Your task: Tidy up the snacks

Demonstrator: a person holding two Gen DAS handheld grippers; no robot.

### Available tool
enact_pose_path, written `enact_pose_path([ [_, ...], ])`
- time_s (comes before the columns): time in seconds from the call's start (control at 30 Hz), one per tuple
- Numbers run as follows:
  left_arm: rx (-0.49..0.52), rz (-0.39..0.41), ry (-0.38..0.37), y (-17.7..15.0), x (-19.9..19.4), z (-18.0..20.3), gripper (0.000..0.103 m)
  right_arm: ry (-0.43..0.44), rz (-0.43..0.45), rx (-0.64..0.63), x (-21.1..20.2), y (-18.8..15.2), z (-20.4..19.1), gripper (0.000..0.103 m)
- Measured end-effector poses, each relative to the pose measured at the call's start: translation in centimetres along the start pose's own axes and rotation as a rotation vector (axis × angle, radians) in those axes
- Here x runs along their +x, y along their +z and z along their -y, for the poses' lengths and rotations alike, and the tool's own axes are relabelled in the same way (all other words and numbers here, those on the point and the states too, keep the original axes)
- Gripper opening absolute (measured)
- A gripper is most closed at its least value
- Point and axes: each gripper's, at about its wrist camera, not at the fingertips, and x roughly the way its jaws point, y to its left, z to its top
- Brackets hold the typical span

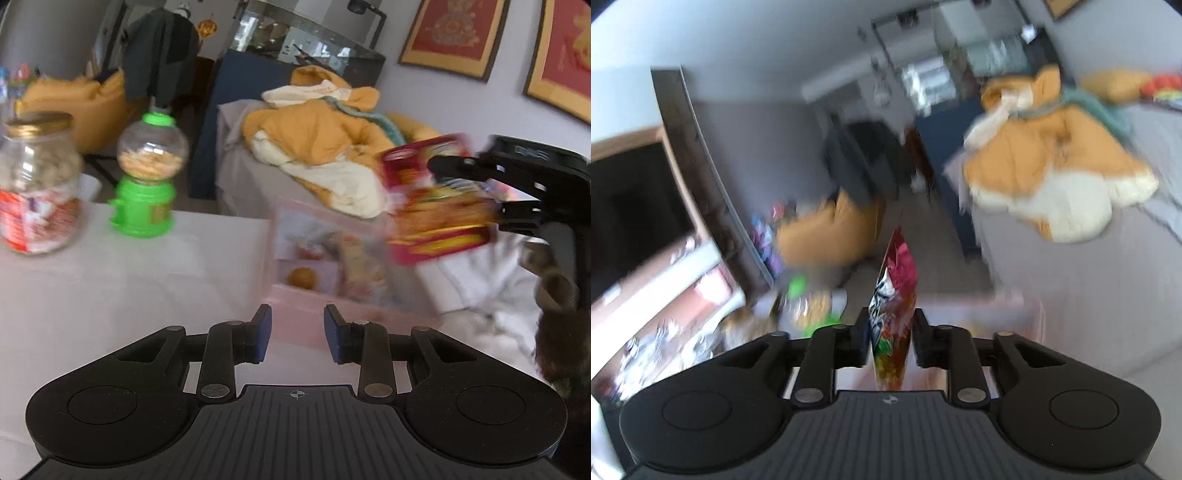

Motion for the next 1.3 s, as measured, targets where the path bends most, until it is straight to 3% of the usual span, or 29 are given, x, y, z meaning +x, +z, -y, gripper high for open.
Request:
enact_pose_path([
  [0.03,0.017,-0.007,0.024,-0.4,-0.5,-0.4,0.035,-0.04,-0.025,0.012,1.6,0.2,0.1,0.064],
  [0.17,0.059,-0.054,0.101,-3.1,-2.0,-1.9,0.035,-0.114,-0.123,0.04,2.6,-2.6,1.2,0.064],
  [0.27,0.1,-0.08,0.154,-5.8,-2.9,-1.6,0.035,-0.184,-0.168,-0.056,1.1,-6.2,0.3,0.068],
  [0.4,0.131,-0.104,0.19,-8.9,-3.3,-0.4,0.035,-0.257,-0.282,-0.171,-0.3,-11.8,-1.5,0.082],
  [0.57,0.173,-0.073,0.235,-10.3,-2.8,1.2,0.038,-0.335,-0.398,-0.284,0.4,-17.8,-3.8,0.083],
  [0.7,0.192,-0.075,0.222,-10.3,-1.8,2.1,0.048,-0.377,-0.357,-0.272,0.1,-19.2,-4.8,0.103],
  [0.8,0.168,-0.07,0.218,-9.9,-1.1,2.3,0.05,-0.385,-0.339,-0.191,0.1,-19.1,-3.5,0.103],
  [1.3,0.208,-0.073,0.254,-9.9,-0.3,3.1,0.052,-0.411,-0.248,-0.191,-0.5,-20.2,-3.6,0.103],
])
